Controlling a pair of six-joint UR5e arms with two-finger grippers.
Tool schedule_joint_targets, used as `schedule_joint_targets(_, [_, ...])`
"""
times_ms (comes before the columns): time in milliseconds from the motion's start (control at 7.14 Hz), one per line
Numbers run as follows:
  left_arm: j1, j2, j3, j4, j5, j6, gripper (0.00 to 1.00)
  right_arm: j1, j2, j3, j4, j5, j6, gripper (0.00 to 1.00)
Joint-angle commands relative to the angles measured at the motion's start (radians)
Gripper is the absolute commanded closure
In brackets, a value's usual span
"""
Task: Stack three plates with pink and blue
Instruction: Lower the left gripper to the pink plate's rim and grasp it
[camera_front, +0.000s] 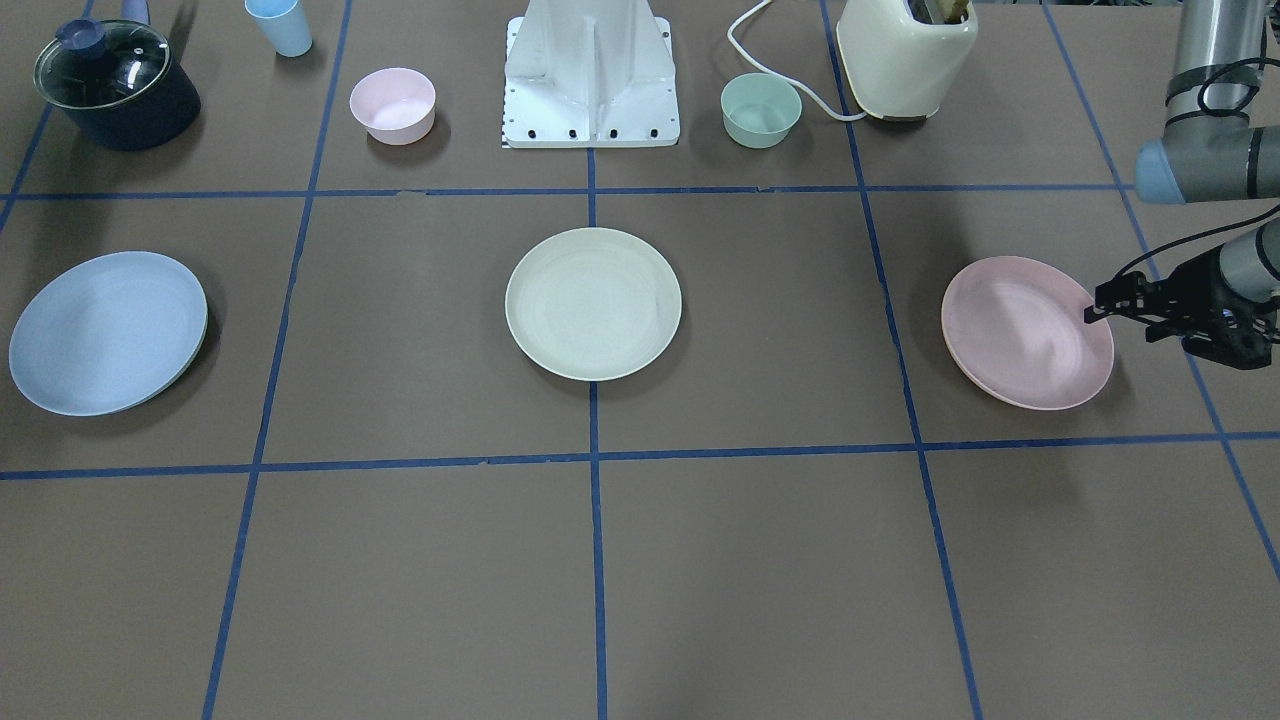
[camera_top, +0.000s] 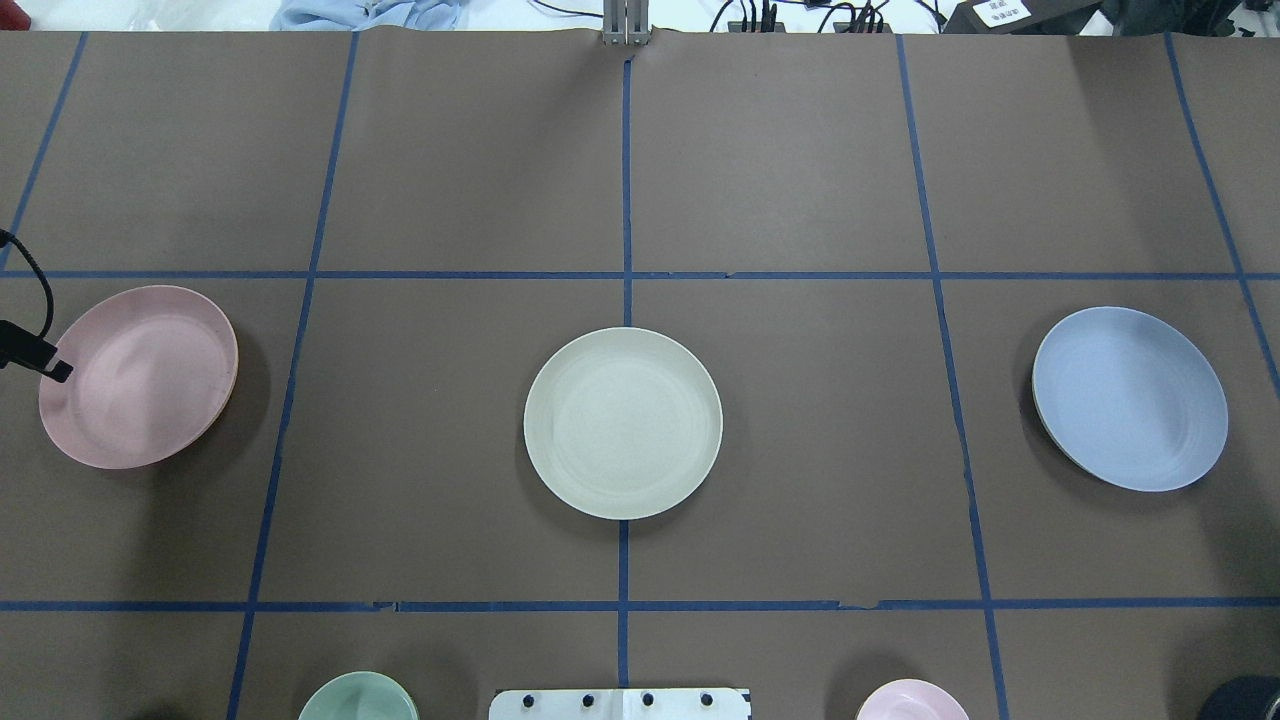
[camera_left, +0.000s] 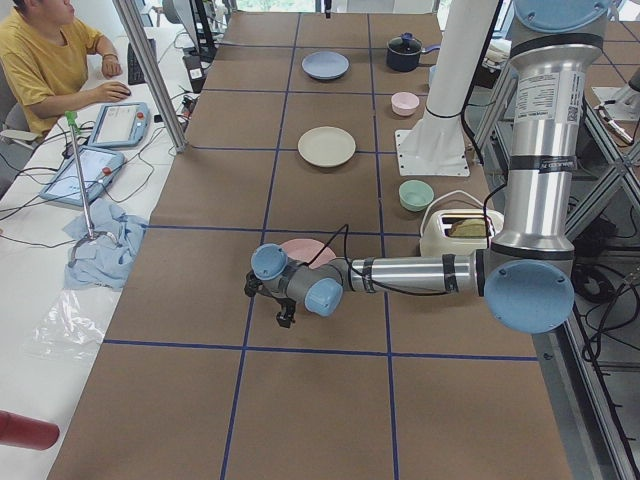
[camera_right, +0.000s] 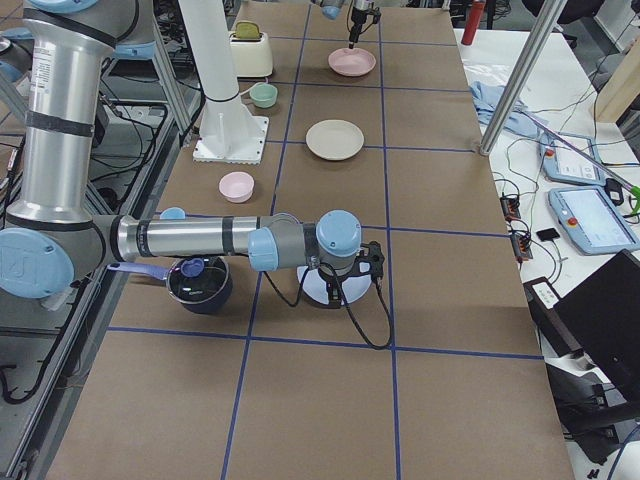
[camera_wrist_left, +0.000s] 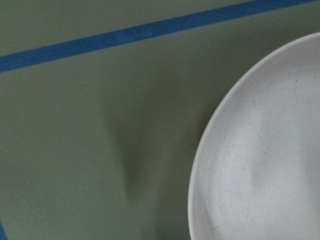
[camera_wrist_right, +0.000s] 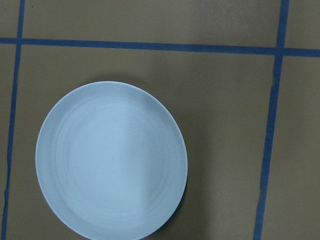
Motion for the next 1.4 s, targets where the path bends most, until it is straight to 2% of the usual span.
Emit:
schedule_joint_targets(0, [0.013, -0.006, 0.005, -0.004, 0.0, -0.011, 0.19, -0.008, 0.0, 0.0, 0.0, 0.0, 0.0, 0.0])
schedule_joint_targets(280, [0.021, -0.006, 0.013, -0.004, 0.0, -0.011, 0.51, -0.009, 0.0, 0.0, 0.0, 0.0, 0.0, 0.0])
schedule_joint_targets(561, [0.023, -0.006, 0.016, -0.004, 0.0, -0.011, 0.73, -0.009, 0.0, 0.003, 0.009, 0.0, 0.001, 0.0])
schedule_joint_targets(701, [0.023, -0.006, 0.016, -0.004, 0.0, -0.012, 0.92, -0.009, -0.002, 0.003, 0.02, 0.0, 0.001, 0.0])
schedule_joint_targets(841, [0.023, -0.006, 0.012, -0.006, 0.0, -0.012, 1.0, -0.009, -0.002, 0.003, 0.02, 0.0, 0.001, 0.0])
schedule_joint_targets(981, [0.018, 0.009, -0.086, 0.004, -0.049, -0.022, 1.0, -0.009, -0.002, 0.003, 0.022, 0.0, 0.001, 0.0])
schedule_joint_targets(1261, [0.018, 0.032, -0.235, 0.013, -0.083, -0.226, 1.0, -0.009, -0.005, 0.005, 0.035, 0.0, 0.001, 0.0])
